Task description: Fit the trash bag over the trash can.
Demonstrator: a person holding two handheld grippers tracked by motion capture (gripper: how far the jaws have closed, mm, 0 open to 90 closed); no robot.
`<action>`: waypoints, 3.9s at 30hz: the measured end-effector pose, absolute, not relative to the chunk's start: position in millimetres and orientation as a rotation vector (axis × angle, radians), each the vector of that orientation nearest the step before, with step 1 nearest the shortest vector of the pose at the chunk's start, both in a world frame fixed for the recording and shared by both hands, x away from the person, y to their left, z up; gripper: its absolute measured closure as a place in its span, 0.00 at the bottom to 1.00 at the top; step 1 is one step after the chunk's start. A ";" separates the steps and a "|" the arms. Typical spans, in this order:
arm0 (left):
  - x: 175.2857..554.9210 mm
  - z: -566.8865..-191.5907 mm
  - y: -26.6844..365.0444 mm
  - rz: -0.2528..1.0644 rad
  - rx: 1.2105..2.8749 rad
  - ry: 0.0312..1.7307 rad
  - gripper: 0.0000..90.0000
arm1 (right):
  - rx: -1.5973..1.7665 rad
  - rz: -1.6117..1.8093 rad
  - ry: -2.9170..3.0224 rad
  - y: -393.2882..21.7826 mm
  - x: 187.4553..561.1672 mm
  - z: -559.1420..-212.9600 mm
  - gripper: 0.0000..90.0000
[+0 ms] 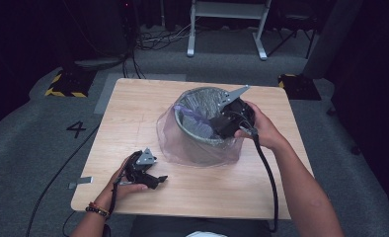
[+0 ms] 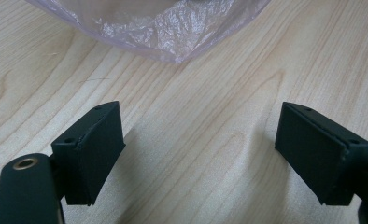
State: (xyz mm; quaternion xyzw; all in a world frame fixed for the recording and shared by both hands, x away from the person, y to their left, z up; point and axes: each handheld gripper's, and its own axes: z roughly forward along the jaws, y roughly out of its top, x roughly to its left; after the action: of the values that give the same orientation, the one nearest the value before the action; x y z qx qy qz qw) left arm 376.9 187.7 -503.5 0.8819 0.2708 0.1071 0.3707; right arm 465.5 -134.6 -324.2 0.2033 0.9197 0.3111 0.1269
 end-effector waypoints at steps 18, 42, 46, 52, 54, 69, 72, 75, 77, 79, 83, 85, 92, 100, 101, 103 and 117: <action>376.9 -503.5 187.7 0.275 2.262 0.694 0.17 | 0.614 0.744 2.817 -124.1 473.2 -325.7 0.17; 376.8 -503.5 187.7 0.275 2.262 0.695 0.17 | 0.726 0.676 2.953 -121.7 482.2 -329.2 0.18; 376.9 -503.5 187.7 0.275 2.262 0.694 0.17 | 0.718 0.705 2.934 -122.5 481.9 -328.7 0.18; 376.8 -503.5 187.7 0.275 2.262 0.694 0.17 | 0.699 0.746 2.905 -124.6 480.2 -328.0 0.20; 376.9 -503.5 187.6 0.275 2.262 0.694 0.17 | 0.687 0.752 2.889 -125.5 479.2 -327.2 0.21; 376.9 -503.5 187.7 0.275 2.262 0.694 0.17 | 0.644 0.877 2.762 -136.6 475.7 -324.2 0.22; 376.9 -503.5 187.6 0.275 2.262 0.694 0.17 | 0.637 0.908 2.749 -138.8 474.4 -323.6 0.22; 376.9 -503.5 187.6 0.275 2.262 0.694 0.17 | 0.632 0.928 2.735 -140.9 473.1 -322.8 0.22; 376.9 -503.5 187.6 0.275 2.262 0.694 0.17 | 0.619 0.946 2.726 -142.3 472.4 -322.2 0.22; 376.9 -503.5 187.6 0.275 2.262 0.694 0.17 | 0.611 0.954 2.705 -143.5 471.6 -321.1 0.22; 376.9 -503.5 187.6 0.275 2.262 0.694 0.17 | 0.617 0.962 2.668 -145.4 471.2 -319.7 0.24; 376.9 -503.5 187.6 0.275 2.262 0.694 0.17 | 0.619 0.976 2.649 -146.4 471.3 -319.3 0.24; 376.9 -503.5 187.6 0.275 2.262 0.694 0.17 | 0.618 1.046 2.593 -149.7 470.6 -319.1 0.25; 376.9 -503.5 187.6 0.275 2.262 0.694 0.17 | 0.632 1.162 2.520 -158.1 468.2 -314.8 0.24; 376.9 -503.5 187.6 0.275 2.262 0.694 0.17 | 0.624 1.159 2.508 -159.2 467.5 -313.8 0.24; 376.9 -503.5 187.6 0.275 2.262 0.694 0.17 | 0.619 1.163 2.492 -161.0 466.2 -312.2 0.24; 376.9 -503.5 187.6 0.275 2.262 0.694 0.17 | 0.589 1.172 2.424 -178.9 453.4 -300.2 0.26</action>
State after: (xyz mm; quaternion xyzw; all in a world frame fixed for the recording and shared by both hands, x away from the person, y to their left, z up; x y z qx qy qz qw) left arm 376.9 187.6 -503.5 0.8820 0.2706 0.1072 0.3706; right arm 453.4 -178.9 -300.2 0.2098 0.8631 0.4174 0.1916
